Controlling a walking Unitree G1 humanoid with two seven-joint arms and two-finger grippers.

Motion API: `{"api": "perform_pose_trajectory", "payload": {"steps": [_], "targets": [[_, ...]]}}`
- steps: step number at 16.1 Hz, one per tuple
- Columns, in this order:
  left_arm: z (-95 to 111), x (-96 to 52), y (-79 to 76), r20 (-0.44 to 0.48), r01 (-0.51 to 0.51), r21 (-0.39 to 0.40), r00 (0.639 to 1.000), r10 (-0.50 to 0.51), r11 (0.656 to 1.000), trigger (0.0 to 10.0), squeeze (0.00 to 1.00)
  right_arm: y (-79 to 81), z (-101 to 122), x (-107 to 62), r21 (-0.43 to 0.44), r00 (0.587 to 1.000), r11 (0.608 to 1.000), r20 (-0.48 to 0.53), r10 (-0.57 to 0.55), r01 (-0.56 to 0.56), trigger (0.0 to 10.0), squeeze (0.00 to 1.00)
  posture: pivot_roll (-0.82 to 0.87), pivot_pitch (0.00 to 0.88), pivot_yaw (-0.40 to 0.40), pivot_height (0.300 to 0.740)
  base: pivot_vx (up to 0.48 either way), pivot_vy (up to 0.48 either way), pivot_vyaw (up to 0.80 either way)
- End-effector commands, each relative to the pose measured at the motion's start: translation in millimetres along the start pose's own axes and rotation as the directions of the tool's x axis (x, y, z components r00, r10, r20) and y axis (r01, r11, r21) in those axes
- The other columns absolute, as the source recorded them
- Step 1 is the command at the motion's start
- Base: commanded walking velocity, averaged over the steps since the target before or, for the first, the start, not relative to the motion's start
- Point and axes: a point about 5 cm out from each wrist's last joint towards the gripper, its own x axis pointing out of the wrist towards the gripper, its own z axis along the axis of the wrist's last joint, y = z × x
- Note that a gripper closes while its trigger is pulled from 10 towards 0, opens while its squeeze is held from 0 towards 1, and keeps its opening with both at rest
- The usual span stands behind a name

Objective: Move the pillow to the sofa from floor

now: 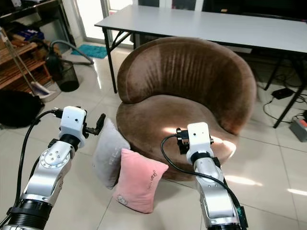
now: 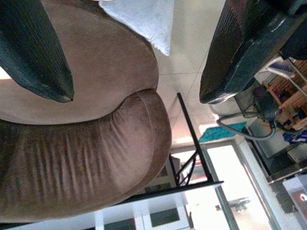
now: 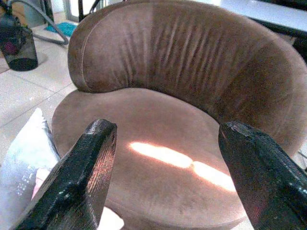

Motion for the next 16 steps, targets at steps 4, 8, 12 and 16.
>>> {"api": "perform_pose_trajectory", "payload": {"steps": [4, 8, 12, 16], "targets": [[1.3, 1.2, -0.7, 0.008, 0.019, 0.004, 1.000, -0.019, 1.000, 10.0, 0.00, -2.8, 0.2, 0.9, 0.004, 1.000, 1.000, 0.009, -0.020, 0.020, 10.0, 0.00, -0.04, 0.000, 0.036, 0.740, 0.287, 0.000, 0.00], [1.0, 1.7, -0.5, 0.010, 0.023, 0.006, 1.000, -0.023, 1.000, 10.0, 0.00, -2.1, -0.4, 1.3, -0.006, 1.000, 1.000, 0.008, -0.019, 0.019, 10.0, 0.00, -0.04, 0.000, 0.035, 0.740, 0.319, 0.000, 0.00], [0.7, 2.1, -0.8, 0.008, 0.021, 0.006, 1.000, -0.021, 1.000, 10.0, 0.00, 0.0, -2.5, 1.4, -0.042, 1.000, 0.999, -0.005, -0.006, 0.005, 10.0, 0.00, -0.04, 0.000, 0.032, 0.740, 0.322, 0.000, 0.60], [0.5, 1.5, -1.2, 0.006, 0.022, 0.013, 1.000, -0.023, 1.000, 10.0, 0.00, -5.8, -5.3, 2.2, -0.012, 0.999, 0.999, -0.024, -0.039, 0.039, 10.0, 0.00, -0.04, 0.000, 0.032, 0.740, 0.322, 0.000, 0.20]]}}
